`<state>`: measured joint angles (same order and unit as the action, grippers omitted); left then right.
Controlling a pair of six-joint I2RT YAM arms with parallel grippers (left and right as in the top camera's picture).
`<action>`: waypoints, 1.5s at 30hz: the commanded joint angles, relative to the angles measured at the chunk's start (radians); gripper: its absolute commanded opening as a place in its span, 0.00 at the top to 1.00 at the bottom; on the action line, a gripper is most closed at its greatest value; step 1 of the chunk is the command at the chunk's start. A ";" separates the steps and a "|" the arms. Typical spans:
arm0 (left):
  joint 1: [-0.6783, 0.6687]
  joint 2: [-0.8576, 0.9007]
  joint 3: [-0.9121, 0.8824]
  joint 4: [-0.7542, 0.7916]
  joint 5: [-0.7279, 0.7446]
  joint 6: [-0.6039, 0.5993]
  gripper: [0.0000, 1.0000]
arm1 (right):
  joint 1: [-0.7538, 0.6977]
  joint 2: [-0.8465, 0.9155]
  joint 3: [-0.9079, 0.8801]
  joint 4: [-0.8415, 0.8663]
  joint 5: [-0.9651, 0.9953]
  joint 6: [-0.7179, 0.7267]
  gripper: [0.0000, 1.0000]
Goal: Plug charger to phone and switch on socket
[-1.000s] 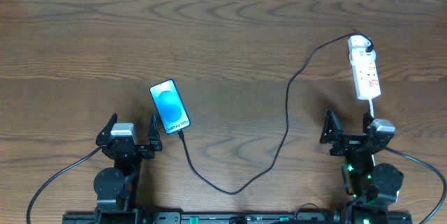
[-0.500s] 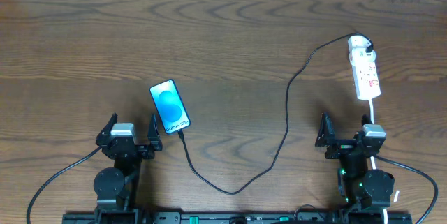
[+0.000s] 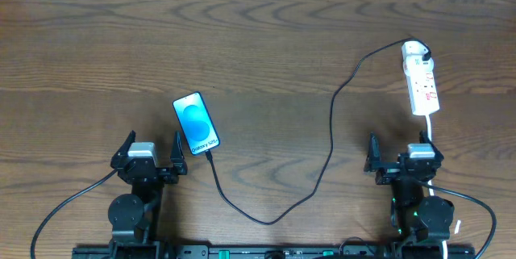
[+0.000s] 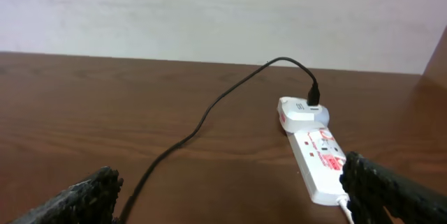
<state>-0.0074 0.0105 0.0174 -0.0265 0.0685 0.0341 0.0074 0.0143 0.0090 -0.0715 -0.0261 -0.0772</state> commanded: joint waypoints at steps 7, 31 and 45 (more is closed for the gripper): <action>0.005 -0.006 -0.013 -0.040 0.016 0.007 0.09 | 0.029 -0.010 -0.004 -0.003 -0.008 -0.086 0.01; 0.005 -0.006 -0.013 -0.040 0.016 0.007 0.09 | 0.029 -0.010 -0.004 -0.003 0.020 -0.006 0.01; 0.005 -0.006 -0.013 -0.040 0.016 0.007 0.09 | 0.029 -0.010 -0.004 -0.003 0.020 -0.006 0.01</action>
<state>-0.0074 0.0105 0.0174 -0.0265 0.0685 0.0338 0.0277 0.0143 0.0090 -0.0715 -0.0181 -0.0948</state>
